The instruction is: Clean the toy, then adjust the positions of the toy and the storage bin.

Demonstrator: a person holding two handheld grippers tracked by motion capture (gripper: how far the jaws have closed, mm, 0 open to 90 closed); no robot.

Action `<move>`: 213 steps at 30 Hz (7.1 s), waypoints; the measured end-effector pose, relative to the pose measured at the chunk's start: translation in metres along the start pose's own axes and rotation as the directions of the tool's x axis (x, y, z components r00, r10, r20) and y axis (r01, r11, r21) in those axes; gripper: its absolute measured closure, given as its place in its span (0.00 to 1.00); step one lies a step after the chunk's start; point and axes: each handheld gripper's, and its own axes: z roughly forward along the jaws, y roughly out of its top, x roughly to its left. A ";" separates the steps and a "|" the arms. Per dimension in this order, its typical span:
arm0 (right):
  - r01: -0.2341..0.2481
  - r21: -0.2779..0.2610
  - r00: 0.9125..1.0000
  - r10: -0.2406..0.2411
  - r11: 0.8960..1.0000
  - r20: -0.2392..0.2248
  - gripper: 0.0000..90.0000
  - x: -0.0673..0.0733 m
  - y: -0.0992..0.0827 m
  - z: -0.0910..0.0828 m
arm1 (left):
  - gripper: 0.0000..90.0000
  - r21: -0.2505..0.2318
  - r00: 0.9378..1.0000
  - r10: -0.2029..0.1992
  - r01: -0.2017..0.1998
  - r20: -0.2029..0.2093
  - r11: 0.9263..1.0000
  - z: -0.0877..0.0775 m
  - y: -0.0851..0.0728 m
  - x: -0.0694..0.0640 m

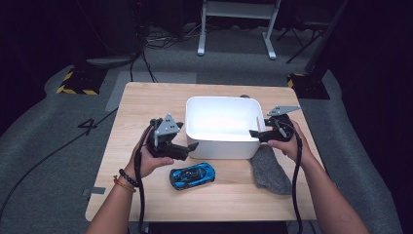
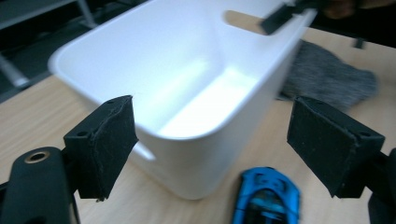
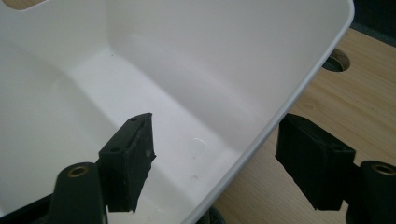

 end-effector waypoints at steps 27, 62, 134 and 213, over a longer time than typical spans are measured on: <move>0.021 0.036 1.000 -0.021 0.999 -0.011 0.30 0.014 -0.007 -0.009 | 0.25 0.203 0.982 -0.189 0.187 -0.008 0.961 0.063 -0.004 0.034; 0.036 -0.127 0.999 -0.033 0.991 0.023 0.26 0.010 -0.016 -0.061 | 0.17 0.061 1.000 0.014 -0.012 -0.025 0.998 -0.022 -0.042 0.007; 0.002 0.038 0.994 0.002 0.999 -0.110 0.50 -0.012 -0.182 -0.049 | 0.27 0.260 0.955 0.099 -0.175 0.280 0.950 0.045 -0.119 -0.031; -0.004 0.008 0.994 0.005 1.000 -0.110 0.47 -0.013 -0.185 -0.048 | 0.27 -0.128 0.984 0.079 -0.059 0.158 0.990 -0.058 -0.053 -0.015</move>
